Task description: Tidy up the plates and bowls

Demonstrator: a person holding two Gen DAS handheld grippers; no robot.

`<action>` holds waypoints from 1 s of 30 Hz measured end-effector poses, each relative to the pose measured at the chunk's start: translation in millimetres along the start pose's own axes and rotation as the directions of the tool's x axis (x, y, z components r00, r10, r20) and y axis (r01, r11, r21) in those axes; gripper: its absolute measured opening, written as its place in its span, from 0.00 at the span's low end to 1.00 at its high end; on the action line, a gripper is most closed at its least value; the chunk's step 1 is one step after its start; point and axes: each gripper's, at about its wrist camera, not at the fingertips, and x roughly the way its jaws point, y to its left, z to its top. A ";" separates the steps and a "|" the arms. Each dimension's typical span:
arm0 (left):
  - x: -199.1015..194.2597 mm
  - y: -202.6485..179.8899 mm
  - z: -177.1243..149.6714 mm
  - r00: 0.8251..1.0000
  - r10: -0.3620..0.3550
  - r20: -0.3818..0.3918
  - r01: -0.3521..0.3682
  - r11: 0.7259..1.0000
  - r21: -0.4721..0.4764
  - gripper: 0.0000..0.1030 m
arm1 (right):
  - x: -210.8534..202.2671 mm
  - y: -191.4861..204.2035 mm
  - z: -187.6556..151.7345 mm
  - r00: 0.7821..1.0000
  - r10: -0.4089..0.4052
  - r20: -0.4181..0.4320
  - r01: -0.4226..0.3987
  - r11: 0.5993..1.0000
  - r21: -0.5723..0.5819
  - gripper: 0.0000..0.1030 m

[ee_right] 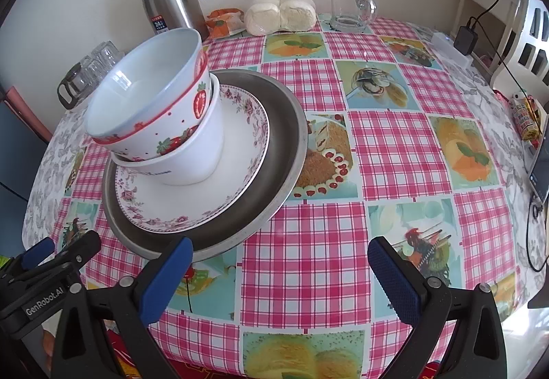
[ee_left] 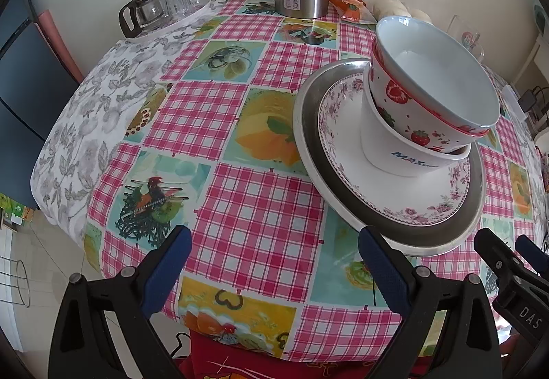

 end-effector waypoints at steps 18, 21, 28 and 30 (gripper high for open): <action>1.9 -1.8 0.1 1.000 -0.004 -0.011 0.004 1.000 0.007 0.95 | 3.4 -2.4 0.2 1.000 -0.003 -0.013 0.003 1.000 0.004 1.00; 1.9 -1.8 0.0 1.000 -0.004 -0.012 0.004 1.000 0.006 0.95 | 3.8 -2.6 0.2 1.000 -0.003 -0.013 0.003 1.000 0.004 1.00; 2.2 -1.8 0.3 1.000 -0.004 -0.011 0.004 1.000 0.006 0.95 | 3.6 -2.4 -0.2 1.000 -0.003 -0.013 0.003 1.000 0.004 1.00; 2.5 -1.7 0.4 1.000 -0.004 -0.012 0.004 1.000 0.006 0.95 | 3.6 -2.4 -0.2 1.000 -0.003 -0.014 0.003 1.000 0.004 1.00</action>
